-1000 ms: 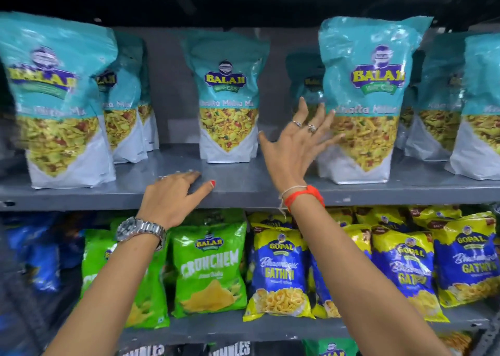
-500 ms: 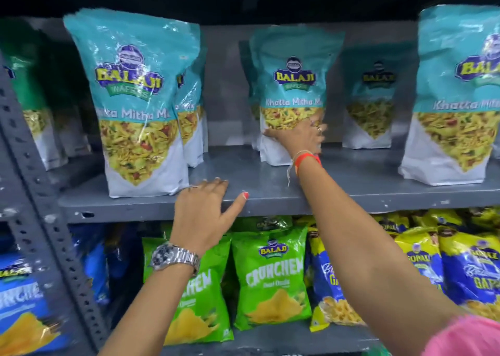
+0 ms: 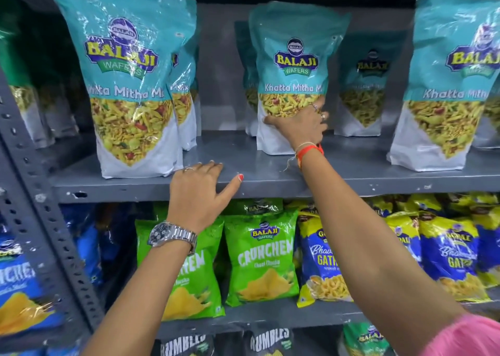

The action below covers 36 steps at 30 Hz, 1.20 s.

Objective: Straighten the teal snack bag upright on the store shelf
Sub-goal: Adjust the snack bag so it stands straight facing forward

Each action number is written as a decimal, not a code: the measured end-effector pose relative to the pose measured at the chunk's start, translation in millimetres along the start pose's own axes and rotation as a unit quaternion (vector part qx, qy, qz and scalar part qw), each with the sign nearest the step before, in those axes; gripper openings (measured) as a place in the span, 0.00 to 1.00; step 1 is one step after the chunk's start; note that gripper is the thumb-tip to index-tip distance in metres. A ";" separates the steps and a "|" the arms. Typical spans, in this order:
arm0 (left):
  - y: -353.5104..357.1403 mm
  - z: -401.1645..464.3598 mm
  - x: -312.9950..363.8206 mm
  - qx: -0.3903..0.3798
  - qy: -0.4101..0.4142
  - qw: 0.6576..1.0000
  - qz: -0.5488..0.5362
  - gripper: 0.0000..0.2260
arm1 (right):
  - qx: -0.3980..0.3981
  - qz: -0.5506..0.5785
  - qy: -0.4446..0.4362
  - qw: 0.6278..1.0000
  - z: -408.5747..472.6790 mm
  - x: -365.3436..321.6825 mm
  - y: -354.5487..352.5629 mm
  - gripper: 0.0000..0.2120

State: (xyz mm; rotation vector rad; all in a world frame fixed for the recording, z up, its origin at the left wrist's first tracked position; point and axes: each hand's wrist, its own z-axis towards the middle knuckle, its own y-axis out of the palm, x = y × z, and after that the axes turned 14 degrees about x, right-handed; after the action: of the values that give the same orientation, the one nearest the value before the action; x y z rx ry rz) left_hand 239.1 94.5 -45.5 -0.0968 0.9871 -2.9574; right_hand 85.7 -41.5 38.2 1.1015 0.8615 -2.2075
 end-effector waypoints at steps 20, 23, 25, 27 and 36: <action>-3.4 -2.3 8.8 0.025 -0.023 0.999 0.008 0.31 | 0.038 0.003 0.007 0.999 -47.3 5.9 -59.1 0.67; -4.6 -2.2 9.6 0.025 -0.020 0.999 0.004 0.31 | 0.040 0.005 0.008 0.999 -51.2 4.6 -61.9 0.66; -4.7 -1.9 8.8 0.027 -0.019 0.999 0.004 0.31 | 0.039 0.004 0.008 0.999 -52.9 3.6 -62.6 0.66; -4.3 -1.6 8.0 0.029 -0.017 0.999 0.003 0.31 | 0.033 0.013 0.008 0.999 -53.6 3.6 -63.7 0.66; -1.0 -1.3 6.8 0.038 -0.013 0.999 0.003 0.29 | 0.005 0.000 0.005 1.000 -55.8 9.5 -65.8 0.69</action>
State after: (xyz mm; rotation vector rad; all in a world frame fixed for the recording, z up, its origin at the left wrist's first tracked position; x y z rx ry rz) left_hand 232.2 95.8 -45.6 -0.1306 0.8694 -2.9751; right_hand 63.4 41.3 24.5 1.1179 0.8564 -2.2105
